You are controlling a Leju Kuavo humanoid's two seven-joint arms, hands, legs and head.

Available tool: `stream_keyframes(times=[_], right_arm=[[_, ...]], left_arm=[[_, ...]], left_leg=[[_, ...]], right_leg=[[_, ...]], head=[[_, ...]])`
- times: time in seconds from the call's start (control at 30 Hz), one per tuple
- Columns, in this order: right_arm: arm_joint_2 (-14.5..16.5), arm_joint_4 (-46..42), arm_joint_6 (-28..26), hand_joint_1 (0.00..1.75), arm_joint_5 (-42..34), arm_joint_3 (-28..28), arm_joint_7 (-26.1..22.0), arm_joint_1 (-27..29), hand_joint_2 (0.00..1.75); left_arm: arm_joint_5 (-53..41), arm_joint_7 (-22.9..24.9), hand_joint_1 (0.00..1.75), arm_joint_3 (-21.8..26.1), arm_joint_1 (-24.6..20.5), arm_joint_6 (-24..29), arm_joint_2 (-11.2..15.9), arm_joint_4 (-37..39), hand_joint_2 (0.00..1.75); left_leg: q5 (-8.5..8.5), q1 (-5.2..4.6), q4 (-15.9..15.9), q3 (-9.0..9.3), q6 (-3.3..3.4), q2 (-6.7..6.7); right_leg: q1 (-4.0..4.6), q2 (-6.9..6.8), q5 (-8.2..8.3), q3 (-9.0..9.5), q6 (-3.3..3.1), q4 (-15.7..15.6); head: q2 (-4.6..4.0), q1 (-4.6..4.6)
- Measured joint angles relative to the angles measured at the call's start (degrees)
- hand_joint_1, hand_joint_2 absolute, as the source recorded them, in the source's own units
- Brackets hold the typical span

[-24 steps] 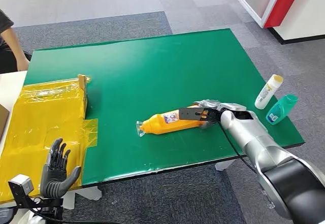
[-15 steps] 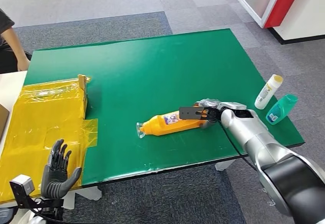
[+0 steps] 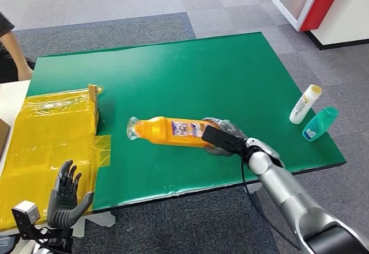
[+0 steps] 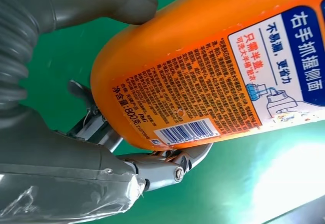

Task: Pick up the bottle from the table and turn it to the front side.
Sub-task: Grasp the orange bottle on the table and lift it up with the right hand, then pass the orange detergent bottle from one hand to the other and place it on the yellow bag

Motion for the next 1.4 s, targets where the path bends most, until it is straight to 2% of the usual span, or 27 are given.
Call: stream_keyframes(times=[0.2, 0.33, 0.47, 0.67, 0.8, 0.83, 0.93, 0.97, 1.13, 1.17, 1.27, 1.3, 1.4], right_arm=[[5.96, -4.18, -0.75, 1.75, -3.72, -1.34, -3.81, 5.52, 1.75], [10.5, -3.39, -1.29, 1.75, -4.38, -1.17, -6.02, 6.01, 1.75], [14.11, -0.21, -2.06, 1.75, -3.44, -0.62, -7.36, 4.98, 1.75], [17.41, 4.02, -2.8, 1.75, -2.38, 0.32, -8.16, 3.17, 1.75], [18.53, 5.96, -3.42, 1.75, -1.8, 0.76, -8.61, 2.73, 1.75], [18.69, 6.24, -3.51, 1.75, -1.73, 0.85, -8.69, 2.72, 1.75], [18.98, 6.86, -3.8, 1.75, -1.64, 1.14, -8.78, 2.73, 1.75], [19.03, 7.01, -3.86, 1.75, -1.62, 1.21, -8.79, 2.73, 1.75], [19.08, 7.38, -3.92, 1.75, -1.5, 1.26, -8.82, 2.83, 1.75], [19.08, 7.41, -3.92, 1.58, -1.5, 1.26, -8.83, 2.89, 1.75], [19.08, 7.41, -3.98, 0.28, -1.41, 1.26, -8.83, 3.1, 1.75], [19.08, 7.41, -4.01, 0.01, -1.37, 1.26, -8.82, 3.16, 1.75], [19.07, 7.31, -4.18, 0.0, -1.32, 1.24, -8.69, 3.36, 1.75]], left_arm=[[-0.25, 2.16, 0.0, -3.22, -1.4, -1.44, -0.18, -2.73, 1.75], [0.45, 4.66, 0.0, -7.66, -4.28, -1.79, 0.19, -5.35, 1.75], [2.41, 6.57, 0.0, -13.42, -7.91, -2.89, 1.83, -7.32, 1.75], [4.1, 7.81, 0.0, -19.97, -11.8, -3.65, 4.33, -8.5, 1.75], [4.16, 8.82, 0.03, -22.65, -13.51, -1.92, 5.34, -9.05, 1.75], [4.16, 8.97, 0.32, -23.06, -13.71, -1.52, 5.49, -9.18, 1.75], [4.14, 9.38, 1.59, -23.71, -13.96, -0.47, 5.84, -9.42, 1.75], [4.1, 9.52, 1.75, -23.83, -13.97, -0.12, 5.92, -9.46, 1.75], [3.78, 10.09, 1.75, -24.05, -13.98, 1.13, 6.02, -9.88, 1.75], [3.61, 10.34, 1.75, -24.05, -13.98, 1.41, 6.02, -10.08, 1.75], [2.73, 11.04, 1.75, -24.15, -13.97, 2.22, 6.0, -10.57, 1.75], [2.39, 11.22, 1.75, -24.23, -13.97, 2.47, 5.98, -10.71, 1.75], [0.98, 11.62, 1.75, -24.62, -13.96, 3.19, 5.96, -11.19, 1.75]], left_leg=[[0.03, 0.01, 0.0, 0.0, -0.04, 0.02], [0.12, 0.01, 0.0, 0.0, -0.07, 0.01], [0.2, 0.01, 0.0, 0.0, -0.09, 0.01], [0.2, 0.01, 0.0, 0.0, -0.1, 0.01], [0.2, 0.0, 0.0, 0.0, -0.1, 0.01], [0.19, 0.0, 0.0, 0.0, -0.1, 0.01], [0.19, 0.0, 0.0, -0.01, -0.1, 0.01], [0.19, 0.0, 0.0, -0.01, -0.1, 0.01], [0.19, 0.0, 0.0, -0.01, -0.1, 0.01], [0.19, 0.0, 0.0, -0.01, -0.1, 0.01], [0.19, 0.0, 0.0, -0.01, -0.1, 0.01], [0.19, 0.0, 0.0, -0.01, -0.1, 0.01], [0.19, 0.0, 0.0, -0.01, -0.1, 0.01]], right_leg=[[0.01, 0.0, 0.0, -0.03, -0.05, 0.0], [0.02, 0.0, 0.06, -0.02, -0.06, 0.01], [0.01, 0.0, 0.12, -0.02, -0.05, 0.02], [0.01, 0.0, 0.14, -0.03, -0.06, 0.03], [0.01, 0.0, 0.14, -0.03, -0.06, 0.03], [0.01, 0.0, 0.14, -0.03, -0.06, 0.03], [0.01, 0.0, 0.13, -0.04, -0.06, 0.02], [0.01, 0.0, 0.13, -0.05, -0.07, 0.02], [0.01, 0.0, 0.13, -0.05, -0.07, 0.02], [0.01, 0.0, 0.13, -0.05, -0.07, 0.02], [0.01, 0.0, 0.13, -0.05, -0.07, 0.02], [0.01, 0.0, 0.13, -0.05, -0.07, 0.02], [0.01, 0.0, 0.13, -0.05, -0.06, 0.02]], head=[[0.0, -0.01], [0.0, -0.01], [0.0, 0.0], [0.0, -0.01], [0.0, -0.01], [0.0, -0.01], [0.0, -0.01], [0.0, -0.01], [0.0, 0.0], [0.0, 0.0], [0.0, -0.01], [0.0, -0.01], [0.0, -0.01]])
